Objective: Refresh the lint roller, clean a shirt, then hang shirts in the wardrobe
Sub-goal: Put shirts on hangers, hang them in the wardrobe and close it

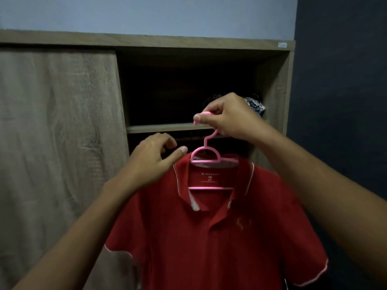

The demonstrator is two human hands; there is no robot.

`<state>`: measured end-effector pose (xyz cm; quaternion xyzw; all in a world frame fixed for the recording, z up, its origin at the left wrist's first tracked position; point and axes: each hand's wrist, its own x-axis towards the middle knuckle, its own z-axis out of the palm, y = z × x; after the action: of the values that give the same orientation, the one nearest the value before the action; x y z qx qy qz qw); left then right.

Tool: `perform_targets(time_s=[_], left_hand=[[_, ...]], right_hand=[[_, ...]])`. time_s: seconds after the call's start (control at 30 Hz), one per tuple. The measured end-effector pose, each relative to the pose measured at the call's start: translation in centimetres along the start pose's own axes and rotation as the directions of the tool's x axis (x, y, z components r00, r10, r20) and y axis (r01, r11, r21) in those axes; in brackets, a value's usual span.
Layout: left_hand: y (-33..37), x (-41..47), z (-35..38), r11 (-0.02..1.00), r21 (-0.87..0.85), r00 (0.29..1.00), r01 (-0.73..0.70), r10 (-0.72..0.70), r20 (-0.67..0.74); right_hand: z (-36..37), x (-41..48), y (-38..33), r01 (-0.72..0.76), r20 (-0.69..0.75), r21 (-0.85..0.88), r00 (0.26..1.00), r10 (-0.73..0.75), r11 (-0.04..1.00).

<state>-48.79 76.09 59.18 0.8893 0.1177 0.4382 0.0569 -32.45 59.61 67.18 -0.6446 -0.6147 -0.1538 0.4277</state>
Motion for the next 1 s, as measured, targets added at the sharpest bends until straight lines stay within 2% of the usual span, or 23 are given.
perform_targets(time_s=[0.13,0.27,0.37,0.43,0.5,0.57,0.8,1.0], left_hand=[[-0.5,-0.3,1.4,0.995,-0.032,0.965,-0.098,0.103,0.242],[-1.2,-0.4,2.4,0.991,-0.104,0.963,-0.088,0.111,0.247],[-1.8,-1.0,2.4,0.99,-0.132,0.977,-0.045,0.071,0.199],[-2.8,-1.3,2.2,0.987,-0.161,0.986,0.004,0.023,0.162],[-3.8,-1.6,2.0,0.984,-0.175,0.989,0.036,-0.009,0.15],[-4.2,-1.9,2.3,0.982,-0.186,0.984,0.045,-0.011,0.176],[-3.8,-2.0,4.8,0.988,-0.146,0.974,0.039,-0.005,0.226],[-3.7,-2.1,7.4,0.99,-0.132,0.982,0.05,-0.025,0.187]], right_hand=[[-0.8,0.5,-0.9,0.017,-0.011,0.02,1.0,-0.017,1.0],[-0.9,-0.1,-0.3,0.003,0.023,0.12,1.0,-0.006,0.993],[-1.2,-1.1,2.4,0.066,-0.015,-0.027,0.998,-0.067,0.997],[-1.6,-2.8,4.9,-0.026,0.124,-0.096,0.992,0.038,0.995],[-2.1,-4.9,7.2,-0.163,0.338,-0.157,0.918,0.208,0.974],[-2.1,-6.4,8.8,-0.233,0.45,-0.156,0.848,0.279,0.96],[-3.1,-6.9,9.3,-0.258,0.569,-0.039,0.789,0.234,0.965],[-4.0,-7.7,10.4,-0.296,0.595,-0.095,0.749,0.293,0.951]])
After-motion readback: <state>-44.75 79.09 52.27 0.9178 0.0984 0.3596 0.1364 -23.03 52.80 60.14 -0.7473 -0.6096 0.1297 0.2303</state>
